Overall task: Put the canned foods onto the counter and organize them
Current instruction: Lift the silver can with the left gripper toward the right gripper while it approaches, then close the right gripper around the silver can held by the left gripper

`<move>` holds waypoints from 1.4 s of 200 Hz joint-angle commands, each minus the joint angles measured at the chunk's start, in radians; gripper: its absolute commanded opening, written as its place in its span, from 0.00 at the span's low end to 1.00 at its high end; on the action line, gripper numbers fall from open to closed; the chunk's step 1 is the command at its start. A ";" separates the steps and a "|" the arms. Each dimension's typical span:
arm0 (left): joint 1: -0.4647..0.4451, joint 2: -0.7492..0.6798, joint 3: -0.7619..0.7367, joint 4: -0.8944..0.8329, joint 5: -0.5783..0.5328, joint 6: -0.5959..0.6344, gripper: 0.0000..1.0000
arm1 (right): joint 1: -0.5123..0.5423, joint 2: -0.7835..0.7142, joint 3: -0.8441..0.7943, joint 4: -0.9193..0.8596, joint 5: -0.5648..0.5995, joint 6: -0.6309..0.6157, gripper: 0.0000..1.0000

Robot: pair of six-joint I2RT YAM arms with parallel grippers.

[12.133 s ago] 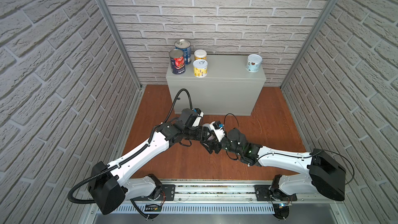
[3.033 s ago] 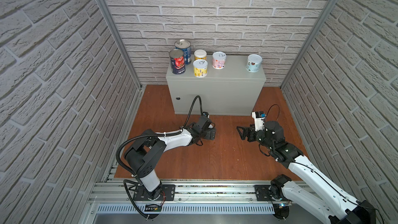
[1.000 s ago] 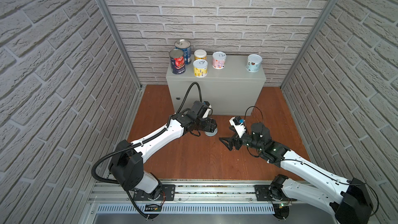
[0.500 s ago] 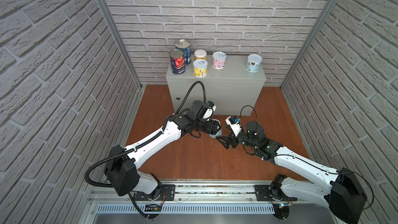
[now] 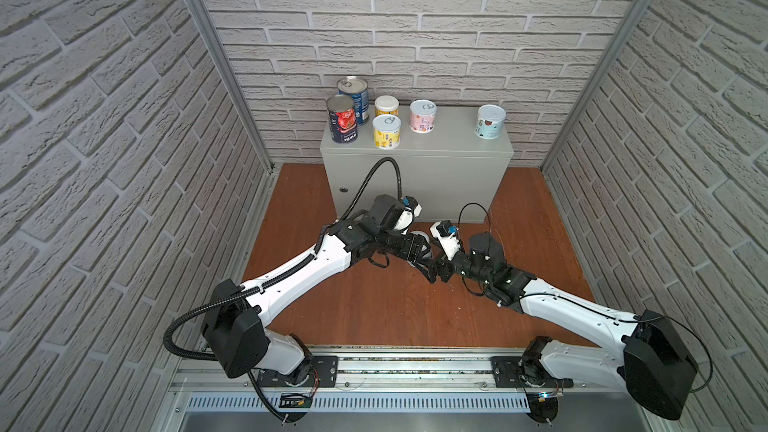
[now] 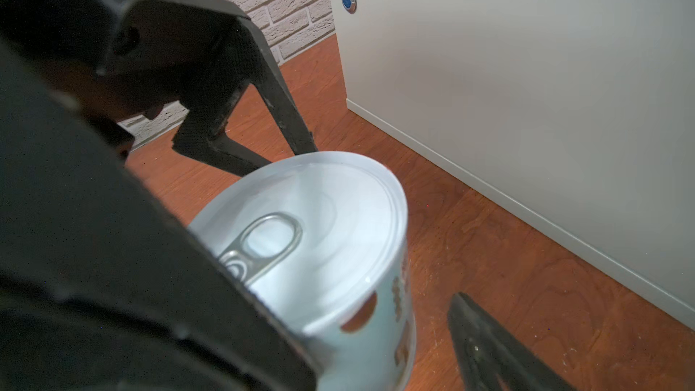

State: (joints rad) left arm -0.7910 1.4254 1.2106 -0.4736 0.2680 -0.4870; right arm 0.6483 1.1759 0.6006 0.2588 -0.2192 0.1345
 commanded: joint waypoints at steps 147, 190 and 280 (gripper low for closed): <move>-0.016 -0.042 -0.032 0.148 0.068 -0.036 0.77 | -0.001 -0.036 -0.013 0.205 0.061 0.113 0.74; -0.014 -0.051 -0.043 0.152 0.035 -0.039 0.98 | -0.001 -0.048 -0.015 0.191 0.072 0.123 0.72; -0.014 -0.057 -0.037 0.085 -0.064 -0.058 0.98 | -0.003 -0.059 -0.009 0.139 0.143 0.131 0.70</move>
State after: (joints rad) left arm -0.7998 1.3960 1.1843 -0.3813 0.2405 -0.5465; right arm 0.6498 1.1553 0.5777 0.3218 -0.1097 0.2554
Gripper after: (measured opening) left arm 0.983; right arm 0.758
